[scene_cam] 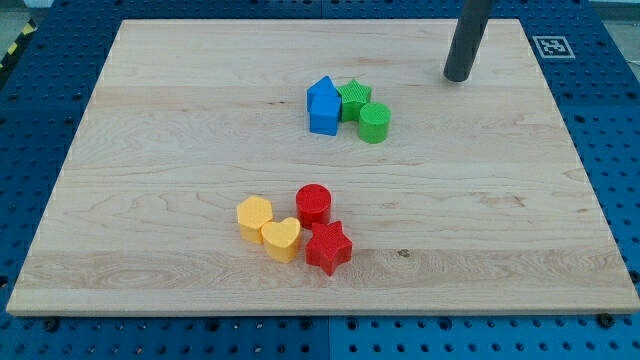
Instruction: Nudge the blue triangle into the green star
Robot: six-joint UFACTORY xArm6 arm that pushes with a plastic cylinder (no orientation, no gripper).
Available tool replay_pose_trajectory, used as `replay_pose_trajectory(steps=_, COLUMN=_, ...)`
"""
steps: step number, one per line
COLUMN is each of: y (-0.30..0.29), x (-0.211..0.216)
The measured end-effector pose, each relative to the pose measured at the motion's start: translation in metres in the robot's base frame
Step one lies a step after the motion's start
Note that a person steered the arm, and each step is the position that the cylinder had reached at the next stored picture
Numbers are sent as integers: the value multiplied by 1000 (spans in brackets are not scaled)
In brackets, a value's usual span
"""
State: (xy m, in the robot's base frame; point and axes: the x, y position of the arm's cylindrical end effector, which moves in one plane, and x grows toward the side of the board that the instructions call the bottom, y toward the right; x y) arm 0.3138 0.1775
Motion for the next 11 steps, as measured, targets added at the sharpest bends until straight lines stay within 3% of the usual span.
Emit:
replay_pose_trajectory(steps=2, y=-3, x=9)
replay_pose_trajectory(steps=3, y=-51, x=-6)
replay_pose_trajectory(steps=5, y=-238, x=-9)
replay_pose_trajectory(steps=6, y=-265, x=1)
replay_pose_trajectory(steps=8, y=-261, x=40)
replay_pose_trajectory(steps=11, y=-181, x=40)
